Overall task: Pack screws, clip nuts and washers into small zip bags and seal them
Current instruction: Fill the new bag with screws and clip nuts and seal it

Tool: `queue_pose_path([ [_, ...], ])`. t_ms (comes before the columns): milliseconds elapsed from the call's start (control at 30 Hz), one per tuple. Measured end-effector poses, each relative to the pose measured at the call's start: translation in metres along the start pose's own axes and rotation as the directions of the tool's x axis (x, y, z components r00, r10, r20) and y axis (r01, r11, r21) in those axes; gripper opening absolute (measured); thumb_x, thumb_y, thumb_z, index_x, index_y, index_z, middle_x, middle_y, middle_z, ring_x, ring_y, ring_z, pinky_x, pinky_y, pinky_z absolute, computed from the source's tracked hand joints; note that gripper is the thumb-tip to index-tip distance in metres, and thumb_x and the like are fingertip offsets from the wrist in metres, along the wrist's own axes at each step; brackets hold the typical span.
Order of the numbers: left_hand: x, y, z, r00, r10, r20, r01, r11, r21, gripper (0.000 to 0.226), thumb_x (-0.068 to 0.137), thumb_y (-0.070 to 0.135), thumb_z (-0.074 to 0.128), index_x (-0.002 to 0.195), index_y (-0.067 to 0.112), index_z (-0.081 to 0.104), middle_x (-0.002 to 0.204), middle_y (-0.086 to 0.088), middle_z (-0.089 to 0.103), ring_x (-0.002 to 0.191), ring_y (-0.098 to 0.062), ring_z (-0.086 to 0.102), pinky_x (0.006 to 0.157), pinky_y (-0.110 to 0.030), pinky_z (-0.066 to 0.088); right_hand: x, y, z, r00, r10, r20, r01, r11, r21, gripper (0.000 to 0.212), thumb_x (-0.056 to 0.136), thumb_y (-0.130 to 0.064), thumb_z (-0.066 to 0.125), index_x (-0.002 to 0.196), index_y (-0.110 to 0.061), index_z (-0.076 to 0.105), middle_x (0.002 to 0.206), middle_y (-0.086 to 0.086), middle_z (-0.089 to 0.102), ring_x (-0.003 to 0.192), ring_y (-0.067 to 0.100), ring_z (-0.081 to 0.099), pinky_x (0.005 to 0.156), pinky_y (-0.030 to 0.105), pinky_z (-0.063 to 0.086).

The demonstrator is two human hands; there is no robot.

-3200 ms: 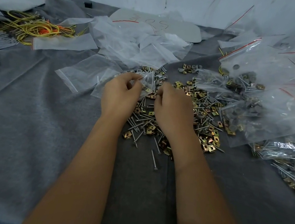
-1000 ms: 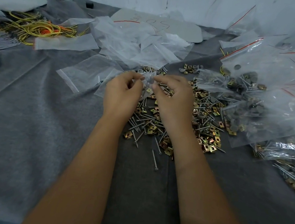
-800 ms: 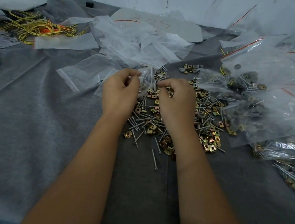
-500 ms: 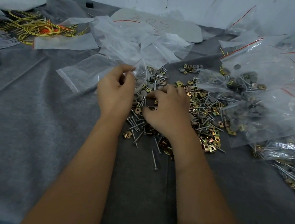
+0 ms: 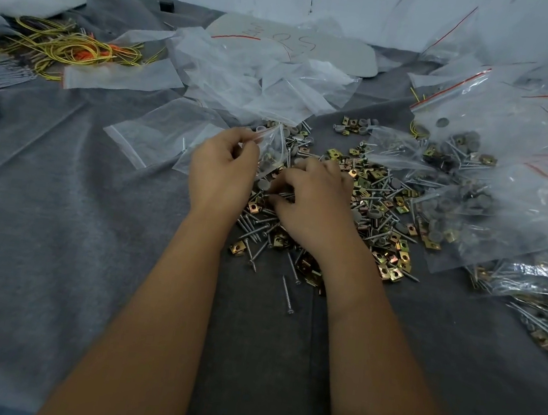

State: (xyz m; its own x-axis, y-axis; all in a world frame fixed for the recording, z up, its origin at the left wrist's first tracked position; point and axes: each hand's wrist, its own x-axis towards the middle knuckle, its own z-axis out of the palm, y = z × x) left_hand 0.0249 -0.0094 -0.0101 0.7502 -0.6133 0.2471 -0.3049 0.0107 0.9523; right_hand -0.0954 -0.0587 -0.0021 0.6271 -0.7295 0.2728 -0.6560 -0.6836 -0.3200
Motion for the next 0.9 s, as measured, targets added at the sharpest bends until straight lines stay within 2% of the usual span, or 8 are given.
queue_pose_path([
  [167, 0.000, 0.001, 0.000, 1.000, 0.007, 0.009, -0.006, 1.000, -0.012, 0.021, 0.083, 0.024, 0.052, 0.083, 0.038, 0.068, 0.057, 0.015, 0.059, 0.048, 0.000, 0.045, 0.048, -0.020, 0.035, -0.001, -0.001, -0.001, 0.998, -0.045, 0.037, 0.046, 0.998, -0.036, 0.020, 0.086, -0.039, 0.064, 0.105, -0.038, 0.070, 0.128, -0.008, 0.051, 0.127, 0.022, 0.029, 0.100, 0.037, 0.014],
  [300, 0.000, 0.001, 0.000, 1.000, 0.004, 0.019, -0.003, 1.000, -0.013, 0.022, 0.082, 0.026, 0.050, 0.080, 0.039, 0.067, 0.055, 0.016, 0.058, 0.045, 0.000, 0.042, 0.044, -0.018, 0.033, -0.001, -0.002, -0.001, 1.000, -0.022, 0.000, 0.022, 1.000, 0.019, 0.009, 0.084, -0.034, 0.067, 0.092, -0.036, 0.071, 0.119, -0.007, 0.054, 0.123, 0.022, 0.033, 0.097, 0.035, 0.016],
  [433, 0.000, 0.001, 0.000, 1.000, -0.005, 0.015, 0.006, 1.000, -0.011, 0.021, 0.082, 0.026, 0.050, 0.083, 0.038, 0.068, 0.057, 0.012, 0.060, 0.047, -0.004, 0.045, 0.048, -0.025, 0.036, -0.001, -0.003, 0.002, 0.998, -0.043, -0.036, 0.044, 0.999, 0.025, 0.008, 0.087, -0.028, 0.063, 0.094, -0.027, 0.064, 0.111, -0.005, 0.056, 0.115, 0.022, 0.040, 0.093, 0.036, 0.024],
  [500, 0.001, 0.000, -0.001, 1.000, -0.001, 0.014, 0.001, 1.000, -0.005, 0.022, 0.084, 0.024, 0.051, 0.086, 0.037, 0.068, 0.057, 0.012, 0.060, 0.047, -0.003, 0.044, 0.047, -0.023, 0.036, 0.000, -0.004, 0.001, 0.994, -0.037, -0.098, 0.048, 0.993, 0.111, 0.008, 0.087, -0.024, 0.062, 0.094, -0.022, 0.062, 0.101, -0.004, 0.060, 0.104, 0.021, 0.049, 0.090, 0.037, 0.036],
  [567, 0.000, 0.000, -0.001, 1.000, 0.002, 0.012, -0.002, 1.000, 0.005, 0.022, 0.086, 0.023, 0.051, 0.088, 0.037, 0.068, 0.054, 0.015, 0.058, 0.044, -0.001, 0.041, 0.043, -0.019, 0.033, -0.001, -0.006, -0.003, 0.985, 0.015, -0.171, 0.032, 0.963, 0.268, 0.005, 0.085, -0.019, 0.060, 0.090, -0.020, 0.060, 0.090, -0.005, 0.061, 0.091, 0.018, 0.055, 0.082, 0.040, 0.047],
  [700, -0.001, 0.001, -0.001, 1.000, 0.003, 0.013, -0.003, 1.000, 0.031, 0.021, 0.085, 0.026, 0.050, 0.083, 0.040, 0.066, 0.053, 0.017, 0.057, 0.042, 0.000, 0.041, 0.045, -0.022, 0.032, -0.003, -0.007, -0.007, 0.967, 0.133, -0.215, -0.024, 0.896, 0.443, 0.005, 0.085, -0.017, 0.061, 0.085, -0.023, 0.061, 0.076, -0.011, 0.058, 0.075, 0.011, 0.056, 0.066, 0.032, 0.048],
  [800, -0.001, 0.002, -0.001, 0.999, 0.011, 0.030, -0.013, 0.999, 0.042, 0.022, 0.084, 0.026, 0.050, 0.080, 0.042, 0.065, 0.052, 0.016, 0.055, 0.042, -0.001, 0.040, 0.048, -0.025, 0.032, -0.001, -0.006, -0.007, 0.961, 0.161, -0.227, -0.039, 0.886, 0.462, 0.007, 0.087, -0.018, 0.066, 0.089, -0.020, 0.072, 0.086, -0.008, 0.058, 0.080, 0.009, 0.057, 0.071, 0.025, 0.045],
  [900, -0.001, 0.002, 0.000, 0.999, 0.026, 0.038, -0.029, 0.996, 0.083, 0.021, 0.084, 0.027, 0.050, 0.086, 0.040, 0.066, 0.050, 0.016, 0.055, 0.042, -0.001, 0.041, 0.049, -0.027, 0.035, 0.002, -0.006, -0.008, 0.950, 0.175, -0.258, -0.037, 0.885, 0.463, 0.014, 0.091, -0.015, 0.064, 0.100, -0.015, 0.074, 0.093, -0.004, 0.054, 0.091, 0.013, 0.056, 0.078, 0.022, 0.042],
])
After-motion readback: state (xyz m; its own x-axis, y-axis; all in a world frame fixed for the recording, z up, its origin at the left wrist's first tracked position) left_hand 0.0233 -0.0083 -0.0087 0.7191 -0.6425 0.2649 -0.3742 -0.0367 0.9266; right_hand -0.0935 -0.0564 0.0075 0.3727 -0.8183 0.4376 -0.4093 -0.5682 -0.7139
